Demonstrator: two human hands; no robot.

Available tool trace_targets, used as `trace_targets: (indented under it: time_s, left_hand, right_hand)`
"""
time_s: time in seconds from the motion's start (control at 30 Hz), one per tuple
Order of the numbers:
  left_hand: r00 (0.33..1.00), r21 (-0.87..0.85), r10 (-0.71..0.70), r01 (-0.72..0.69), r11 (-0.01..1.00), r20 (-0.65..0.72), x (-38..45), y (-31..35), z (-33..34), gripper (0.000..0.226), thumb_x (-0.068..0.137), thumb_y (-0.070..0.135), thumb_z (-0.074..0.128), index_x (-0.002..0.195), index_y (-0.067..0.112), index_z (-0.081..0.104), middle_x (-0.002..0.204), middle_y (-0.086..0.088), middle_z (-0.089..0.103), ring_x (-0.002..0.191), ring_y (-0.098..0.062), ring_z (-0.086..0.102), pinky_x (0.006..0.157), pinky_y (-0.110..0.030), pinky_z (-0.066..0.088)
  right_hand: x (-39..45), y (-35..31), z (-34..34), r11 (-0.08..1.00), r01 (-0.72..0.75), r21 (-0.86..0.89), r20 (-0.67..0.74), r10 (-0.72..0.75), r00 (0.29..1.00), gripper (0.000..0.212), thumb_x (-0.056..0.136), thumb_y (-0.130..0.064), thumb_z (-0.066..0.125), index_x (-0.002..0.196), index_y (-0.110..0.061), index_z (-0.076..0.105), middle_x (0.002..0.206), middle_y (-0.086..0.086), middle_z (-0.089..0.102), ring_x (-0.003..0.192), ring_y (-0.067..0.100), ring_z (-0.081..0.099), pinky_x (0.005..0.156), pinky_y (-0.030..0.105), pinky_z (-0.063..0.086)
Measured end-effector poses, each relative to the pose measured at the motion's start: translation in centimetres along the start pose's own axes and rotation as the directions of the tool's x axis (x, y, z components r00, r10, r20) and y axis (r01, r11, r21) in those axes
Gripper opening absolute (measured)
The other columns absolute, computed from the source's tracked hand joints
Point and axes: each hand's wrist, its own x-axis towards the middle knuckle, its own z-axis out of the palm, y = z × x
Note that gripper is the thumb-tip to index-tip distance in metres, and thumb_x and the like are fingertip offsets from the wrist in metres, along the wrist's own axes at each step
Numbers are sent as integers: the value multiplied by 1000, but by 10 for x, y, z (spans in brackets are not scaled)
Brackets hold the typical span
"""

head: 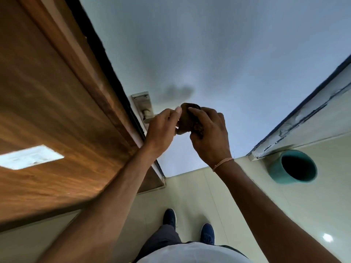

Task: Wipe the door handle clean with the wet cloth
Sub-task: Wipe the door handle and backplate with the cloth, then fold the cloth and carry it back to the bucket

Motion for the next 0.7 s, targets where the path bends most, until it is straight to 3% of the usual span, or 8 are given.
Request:
trace_targets:
  time_s: [0.1,0.2,0.23,0.33,0.5,0.6,0.7]
  left_hand:
    - [976,-197,-96,135,971,195,17,5,11,52,105,52,62,116,2,70,103,-17,77,95,-26,76,89,-44,64]
    - [958,-213,-119,177,961,261,31,5,25,36,104,30,70,115,-4,69,101,-16,79,91,-33,78,89,-53,65]
    - [951,-218,-125,191,957,284,34,5,32,30,105,25,69,117,-3,70,104,-16,80,94,-33,79,89,-52,65]
    - [925,-199,-107,189,961,365,37,16,63,25,105,21,69,122,2,72,109,-13,81,99,-28,79,83,-42,68]
    - [865,-198,-26,144,970,501,32,47,155,24,105,18,70,124,4,71,106,-8,80,92,-16,79,68,-28,64]
    - [800,-190,-13,158,969,600,24,63,224,24,104,17,70,125,5,70,108,-7,79,95,-17,79,71,-31,66]
    - [728,-149,-15,160,976,685,14,76,296,21,104,19,71,123,11,72,106,-2,79,98,-20,78,81,-43,68]
  right_hand:
    - [4,2,-10,990,-31,134,50,24,998,73,79,2,70,147,-23,57,133,-1,65,114,20,61,94,27,52]
    - [7,6,-29,842,-297,450,145,259,955,76,84,1,77,149,-25,49,128,2,67,83,20,75,64,33,64]
    - [7,12,-37,791,-354,499,140,330,934,76,84,-1,79,150,-24,48,129,2,67,83,20,77,63,34,65]
    - [-4,38,-63,717,-430,548,35,494,869,69,83,-13,81,145,-23,52,126,2,73,104,16,76,87,34,64]
    - [-37,98,-114,492,-526,694,-61,768,638,61,77,-33,88,130,-14,62,123,10,75,109,21,75,100,45,62]
    - [-62,131,-162,305,-454,837,50,784,619,50,83,-30,82,127,-11,70,126,15,76,115,28,75,98,45,61]
    - [-91,173,-206,162,-389,907,136,761,634,43,95,-19,73,137,-12,66,137,20,70,129,38,67,111,58,52]
